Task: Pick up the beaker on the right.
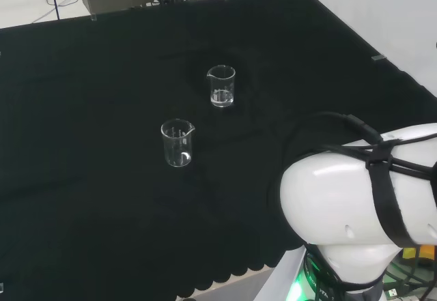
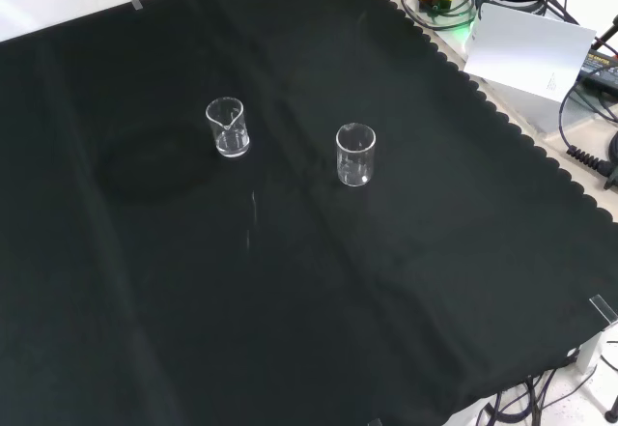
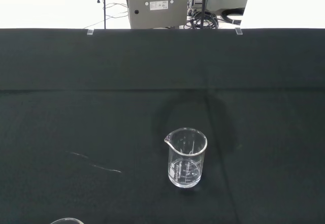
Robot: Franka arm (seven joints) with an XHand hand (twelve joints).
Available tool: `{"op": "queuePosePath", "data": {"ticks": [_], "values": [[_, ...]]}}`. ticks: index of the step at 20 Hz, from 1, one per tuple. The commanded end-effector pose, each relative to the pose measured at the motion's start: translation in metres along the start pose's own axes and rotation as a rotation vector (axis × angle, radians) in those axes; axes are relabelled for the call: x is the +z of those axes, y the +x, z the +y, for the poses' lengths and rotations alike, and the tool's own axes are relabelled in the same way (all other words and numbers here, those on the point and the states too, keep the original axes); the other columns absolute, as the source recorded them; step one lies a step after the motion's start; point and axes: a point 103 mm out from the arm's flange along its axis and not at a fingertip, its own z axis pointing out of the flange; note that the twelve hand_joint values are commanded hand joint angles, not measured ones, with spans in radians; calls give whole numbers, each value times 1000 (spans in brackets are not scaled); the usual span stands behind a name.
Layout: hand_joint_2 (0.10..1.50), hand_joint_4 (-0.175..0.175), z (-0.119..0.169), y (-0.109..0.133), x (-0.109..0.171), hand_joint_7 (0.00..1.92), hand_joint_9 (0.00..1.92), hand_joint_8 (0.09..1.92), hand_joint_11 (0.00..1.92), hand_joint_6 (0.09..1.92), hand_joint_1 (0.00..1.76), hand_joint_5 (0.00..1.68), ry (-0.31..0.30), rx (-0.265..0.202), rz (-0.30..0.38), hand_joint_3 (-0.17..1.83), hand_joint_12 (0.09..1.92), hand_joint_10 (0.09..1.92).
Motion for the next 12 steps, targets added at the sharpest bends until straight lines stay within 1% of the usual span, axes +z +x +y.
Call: {"op": "queuePosePath", "data": {"ticks": [1,2,4,8,12], "values": [[1101,-31,0,0,0,30,423,568,0,87,152,340,-8,1,-8,464,1334,87],[1170,-29,1,0,0,26,410,543,0,87,73,339,-7,2,-5,431,1316,87],[1225,-27,1,0,1,24,401,522,0,87,15,340,-6,1,-9,400,1302,87],[1243,-26,2,0,2,24,399,515,0,87,0,341,-1,4,-10,386,1299,87],[1260,-26,6,-5,9,32,396,505,0,87,0,345,13,18,-7,351,1300,87]]}}
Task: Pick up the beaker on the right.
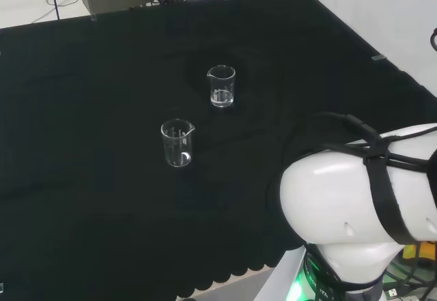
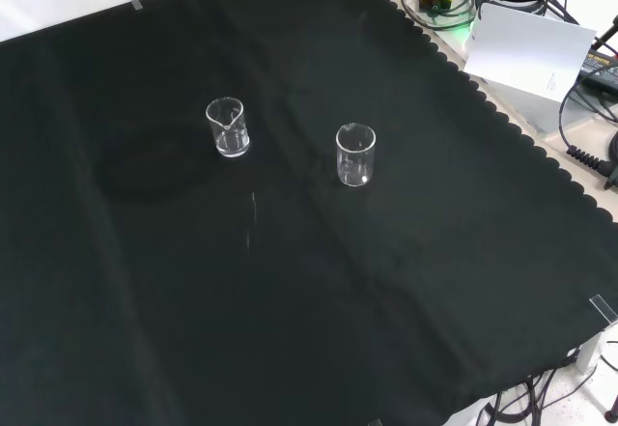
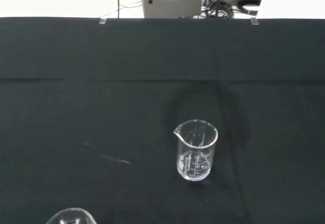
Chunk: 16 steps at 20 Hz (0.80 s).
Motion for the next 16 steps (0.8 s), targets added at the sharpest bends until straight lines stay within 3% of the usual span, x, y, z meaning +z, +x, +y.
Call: {"op": "queuePosePath", "data": {"ticks": [1,8,12,16], "values": [[1264,-26,-1,-6,2,34,395,502,0,87,0,346,-4,60,-15,341,1300,87],[1269,-27,22,-22,32,44,397,501,0,87,0,352,26,94,-6,325,1299,87],[1266,-27,50,-37,58,61,416,507,0,87,0,356,21,91,25,319,1298,87],[1222,-29,82,-51,84,157,492,558,0,87,131,373,20,63,70,277,1380,169]]}}
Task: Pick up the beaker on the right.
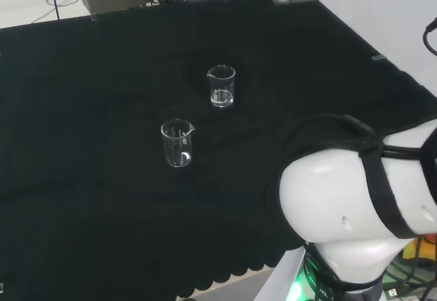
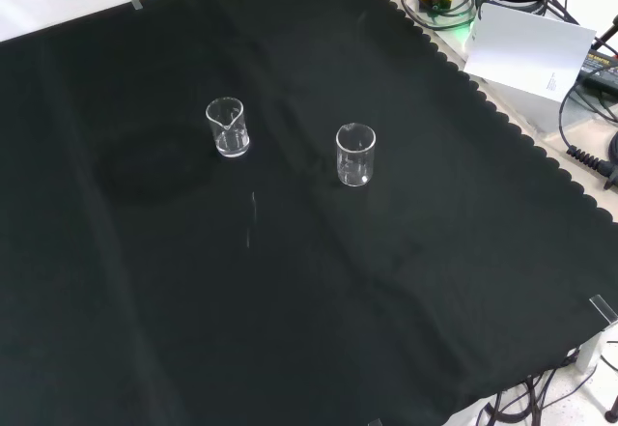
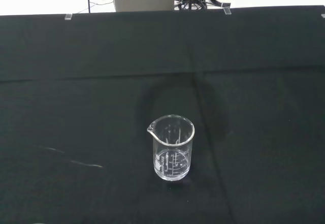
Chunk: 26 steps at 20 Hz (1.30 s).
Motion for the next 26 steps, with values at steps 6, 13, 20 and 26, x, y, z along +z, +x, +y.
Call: {"op": "queuePosePath", "data": {"ticks": [6,13,20,26], "values": [[1100,-26,94,-49,82,199,386,607,31,87,375,402,-18,-30,157,235,1425,606],[925,-17,122,-53,139,216,377,625,54,87,572,412,57,-62,218,308,1422,666],[706,-17,146,-53,183,219,377,637,49,87,732,424,95,-128,379,491,1433,671],[658,-18,165,-50,218,215,371,641,44,87,749,402,129,-160,411,558,1435,673]]}}
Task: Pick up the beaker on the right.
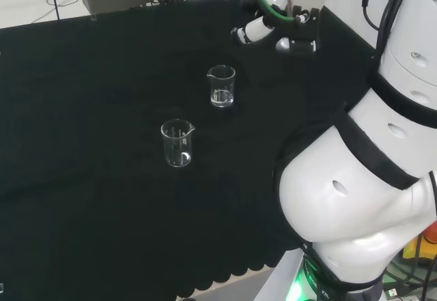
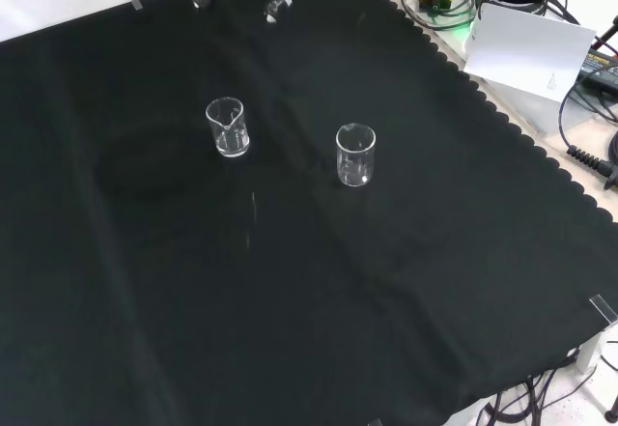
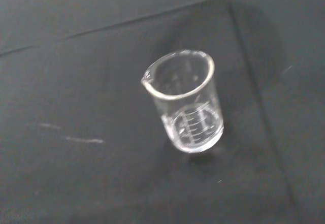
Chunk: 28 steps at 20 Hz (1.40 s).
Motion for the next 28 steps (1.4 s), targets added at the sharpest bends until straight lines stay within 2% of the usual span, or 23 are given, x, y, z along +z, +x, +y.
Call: {"op": "queuePosePath", "data": {"ticks": [1,5,9,17,21,28], "values": [[656,-18,58,-5,59,214,371,641,44,87,748,400,27,-93,161,560,1435,673],[636,-19,69,-7,78,225,383,647,55,87,761,399,48,-104,188,563,1438,678],[611,-23,77,-8,93,261,401,659,72,87,779,415,78,-107,186,568,1433,676],[598,-28,80,-11,106,314,425,672,85,87,785,469,109,-119,168,585,1426,667],[593,-29,79,-16,111,318,427,671,87,87,790,473,100,-129,176,588,1423,660],[570,-30,81,-31,126,294,410,659,67,87,810,466,57,-170,260,588,1414,641]]}}
